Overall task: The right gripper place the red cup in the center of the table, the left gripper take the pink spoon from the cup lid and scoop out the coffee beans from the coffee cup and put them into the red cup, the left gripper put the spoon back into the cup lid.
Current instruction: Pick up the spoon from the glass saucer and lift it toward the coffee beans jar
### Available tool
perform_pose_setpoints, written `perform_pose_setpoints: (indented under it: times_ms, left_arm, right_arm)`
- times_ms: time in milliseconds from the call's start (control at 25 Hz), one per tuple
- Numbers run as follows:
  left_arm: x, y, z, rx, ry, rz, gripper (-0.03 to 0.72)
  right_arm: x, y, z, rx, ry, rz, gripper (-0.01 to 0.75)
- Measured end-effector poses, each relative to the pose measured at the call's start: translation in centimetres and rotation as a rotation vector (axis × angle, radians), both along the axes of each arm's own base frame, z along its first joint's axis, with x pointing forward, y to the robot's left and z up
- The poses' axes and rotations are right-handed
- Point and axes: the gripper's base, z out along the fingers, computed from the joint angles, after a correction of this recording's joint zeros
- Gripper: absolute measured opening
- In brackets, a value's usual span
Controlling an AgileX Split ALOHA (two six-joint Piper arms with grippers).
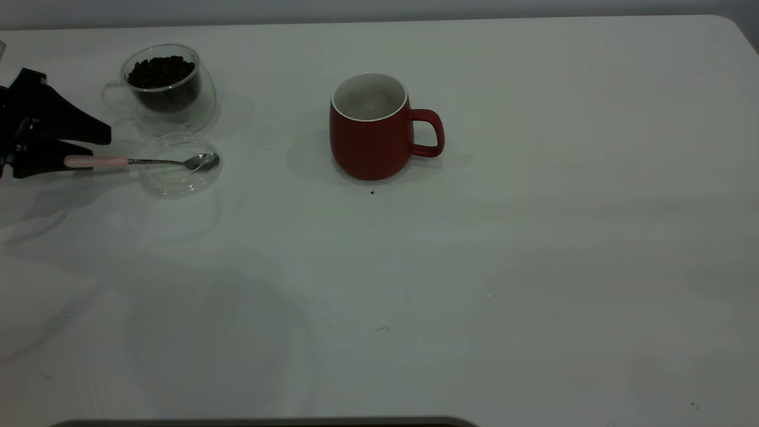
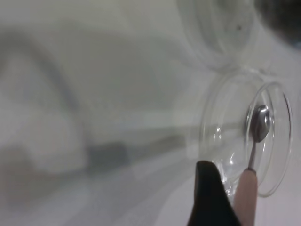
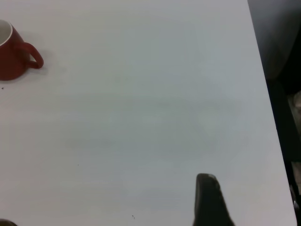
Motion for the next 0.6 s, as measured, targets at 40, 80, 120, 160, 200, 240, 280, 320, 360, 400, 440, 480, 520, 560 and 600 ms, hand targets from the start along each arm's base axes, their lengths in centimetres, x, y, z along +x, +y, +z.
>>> perform_pose_setpoints:
  times_ms: [40, 80, 120, 160, 200, 240, 280, 320, 360, 400, 440, 480, 520, 560, 600]
  left_arm:
    - [-0.04, 0.0, -0.02, 0.003, 0.001, -0.006, 0.51]
    - [-0.11, -0.01, -0.06, 0.007, 0.004, -0.015, 0.506]
    - [-0.23, -0.02, -0.12, 0.013, 0.012, -0.028, 0.504]
    - [-0.38, -0.02, -0.19, 0.02, 0.021, -0.042, 0.504]
    - [-0.54, -0.02, -0.26, 0.027, 0.031, -0.057, 0.504]
    - [-0.64, 0.0, -0.33, 0.034, 0.04, -0.066, 0.503]
    - [-0.73, 0.01, -0.38, 0.039, 0.048, -0.073, 0.503]
    - [-0.78, 0.01, -0.4, 0.04, 0.053, -0.075, 0.503]
    - [-0.79, 0.01, -0.41, 0.04, 0.055, -0.076, 0.503]
    - [-0.79, 0.01, -0.41, 0.04, 0.055, -0.076, 0.503]
    - [-0.79, 0.01, -0.41, 0.04, 0.055, -0.076, 0.503]
    - [-0.79, 0.01, -0.41, 0.04, 0.055, -0.076, 0.5]
    - [-0.79, 0.01, -0.41, 0.04, 0.055, -0.076, 0.497]
    - [-0.79, 0.01, -0.41, 0.04, 0.055, -0.076, 0.488]
    - [-0.79, 0.01, -0.41, 0.04, 0.055, -0.076, 0.475]
  right_arm:
    - [0.0, 0.0, 0.0, 0.0, 0.0, 0.0, 0.487]
    - [0.0, 0.0, 0.0, 0.0, 0.0, 0.0, 0.487]
    - [0.0, 0.0, 0.0, 0.0, 0.0, 0.0, 0.487]
    - [0.0, 0.0, 0.0, 0.0, 0.0, 0.0, 0.487]
    - [0.0, 0.0, 0.0, 0.0, 0.0, 0.0, 0.487]
    - [0.0, 0.0, 0.0, 0.0, 0.0, 0.0, 0.487]
    - [0.0, 0.0, 0.0, 0.0, 0.0, 0.0, 0.487]
    - [0.0, 0.0, 0.0, 0.0, 0.0, 0.0, 0.487]
    - [0.0, 0.0, 0.0, 0.0, 0.0, 0.0, 0.487]
    - [0.0, 0.0, 0.0, 0.0, 0.0, 0.0, 0.487]
    - [0.0, 0.0, 0.0, 0.0, 0.0, 0.0, 0.487]
    - [0.0, 0.0, 0.0, 0.0, 0.0, 0.0, 0.487]
    - [0.0, 0.0, 0.0, 0.0, 0.0, 0.0, 0.487]
    - [0.0, 0.0, 0.0, 0.0, 0.0, 0.0, 0.487]
    - [0.0, 0.0, 0.0, 0.0, 0.0, 0.0, 0.487]
